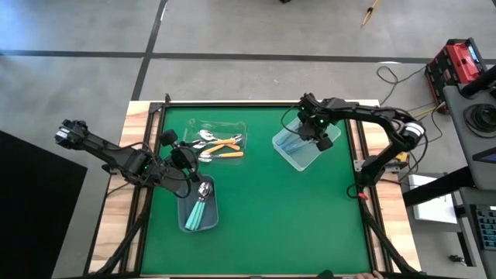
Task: Sort silverware by color (type)
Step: Put the blue spoon into the white bin
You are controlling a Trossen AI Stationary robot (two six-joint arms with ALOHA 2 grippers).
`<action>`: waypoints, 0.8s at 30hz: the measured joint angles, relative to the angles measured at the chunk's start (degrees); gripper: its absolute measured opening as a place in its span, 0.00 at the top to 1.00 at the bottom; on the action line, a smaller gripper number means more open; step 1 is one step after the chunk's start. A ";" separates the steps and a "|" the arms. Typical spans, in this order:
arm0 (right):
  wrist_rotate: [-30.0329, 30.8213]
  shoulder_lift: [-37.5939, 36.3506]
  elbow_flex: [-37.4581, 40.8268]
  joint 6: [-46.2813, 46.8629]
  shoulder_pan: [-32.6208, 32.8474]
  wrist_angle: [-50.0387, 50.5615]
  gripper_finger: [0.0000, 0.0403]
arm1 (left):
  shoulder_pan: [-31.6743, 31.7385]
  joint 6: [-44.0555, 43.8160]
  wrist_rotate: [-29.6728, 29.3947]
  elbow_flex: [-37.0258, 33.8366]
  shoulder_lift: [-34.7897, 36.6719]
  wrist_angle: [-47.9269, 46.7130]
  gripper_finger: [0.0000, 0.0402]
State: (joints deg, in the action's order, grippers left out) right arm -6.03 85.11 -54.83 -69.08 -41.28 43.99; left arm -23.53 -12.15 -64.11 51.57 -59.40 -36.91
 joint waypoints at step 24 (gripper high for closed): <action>-0.41 0.62 0.00 3.75 0.00 -0.02 0.96 | 0.00 0.31 0.00 0.00 0.00 0.02 0.81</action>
State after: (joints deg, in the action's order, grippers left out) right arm -6.44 85.73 -54.83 -65.33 -41.28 43.97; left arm -23.53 -11.84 -64.11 51.57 -59.40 -36.89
